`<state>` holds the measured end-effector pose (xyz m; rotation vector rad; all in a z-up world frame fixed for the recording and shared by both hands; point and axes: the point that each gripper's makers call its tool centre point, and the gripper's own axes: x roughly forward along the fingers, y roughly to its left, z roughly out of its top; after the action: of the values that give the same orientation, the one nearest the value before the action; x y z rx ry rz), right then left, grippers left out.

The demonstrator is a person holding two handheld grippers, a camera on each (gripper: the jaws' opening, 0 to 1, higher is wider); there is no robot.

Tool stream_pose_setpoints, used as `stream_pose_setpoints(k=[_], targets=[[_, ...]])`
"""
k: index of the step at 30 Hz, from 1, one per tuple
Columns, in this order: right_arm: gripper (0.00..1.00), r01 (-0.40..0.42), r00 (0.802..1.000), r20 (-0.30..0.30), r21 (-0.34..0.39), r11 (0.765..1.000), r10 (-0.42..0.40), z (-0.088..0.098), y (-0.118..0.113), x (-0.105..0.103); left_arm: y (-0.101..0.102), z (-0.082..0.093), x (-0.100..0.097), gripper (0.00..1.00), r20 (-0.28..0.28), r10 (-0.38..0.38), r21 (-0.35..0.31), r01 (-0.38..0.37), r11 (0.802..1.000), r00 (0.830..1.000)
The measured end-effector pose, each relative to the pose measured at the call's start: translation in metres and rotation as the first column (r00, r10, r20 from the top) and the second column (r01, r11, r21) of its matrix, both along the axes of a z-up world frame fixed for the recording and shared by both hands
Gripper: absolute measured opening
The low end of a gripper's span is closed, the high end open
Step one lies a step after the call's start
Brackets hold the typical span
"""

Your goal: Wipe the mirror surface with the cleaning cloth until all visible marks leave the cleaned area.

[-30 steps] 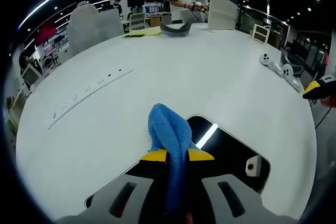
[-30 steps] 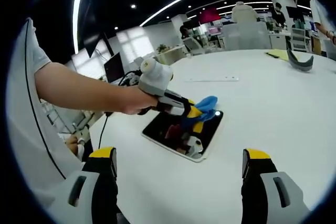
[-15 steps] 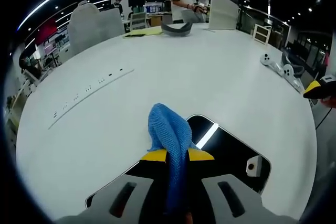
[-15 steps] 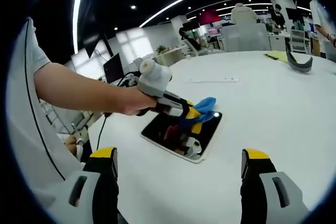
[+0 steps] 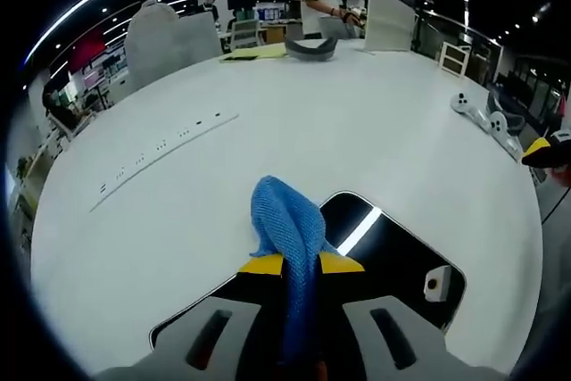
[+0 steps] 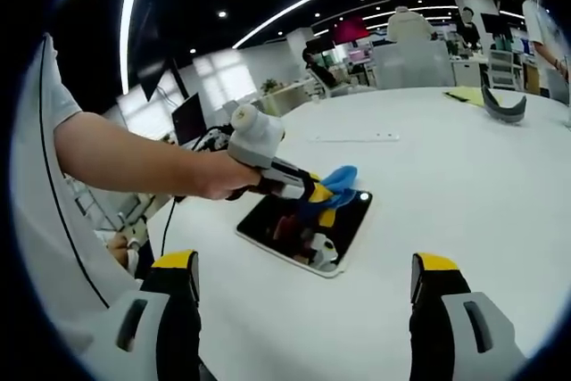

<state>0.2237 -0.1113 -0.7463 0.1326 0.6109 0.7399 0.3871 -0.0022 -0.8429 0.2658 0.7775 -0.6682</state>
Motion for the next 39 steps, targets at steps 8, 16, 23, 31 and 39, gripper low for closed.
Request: stream_pose_setpoints(k=[8,16,23,31,39], targets=[[0.99,-0.032,0.999,0.036,-0.020,0.999,0.033,0.003,0.005,-0.003,0.003,0.000,0.000,0.09,0.000,0.002,0.003,-0.002,1.000,1.000],[1.00,-0.028,0.999,0.041,-0.020,0.999,0.028,0.010,0.002,-0.001,0.005,0.000,-0.002,0.09,0.012,-0.009,0.021,0.008,1.000,1.000],[1.00,-0.017,0.999,0.044,-0.018,1.000,0.017,0.014,-0.003,-0.005,0.011,0.000,-0.006,0.09,0.011,0.010,0.021,-0.010,1.000,1.000],[0.99,-0.008,0.999,0.049,-0.015,1.000,0.009,0.019,-0.006,-0.005,0.016,0.000,-0.014,0.09,0.008,0.018,0.020,-0.018,1.000,1.000],[0.99,0.017,0.998,0.054,0.013,1.000,-0.018,0.026,-0.008,-0.008,0.019,0.000,-0.022,0.09,-0.002,0.024,0.018,-0.023,1.000,1.000]])
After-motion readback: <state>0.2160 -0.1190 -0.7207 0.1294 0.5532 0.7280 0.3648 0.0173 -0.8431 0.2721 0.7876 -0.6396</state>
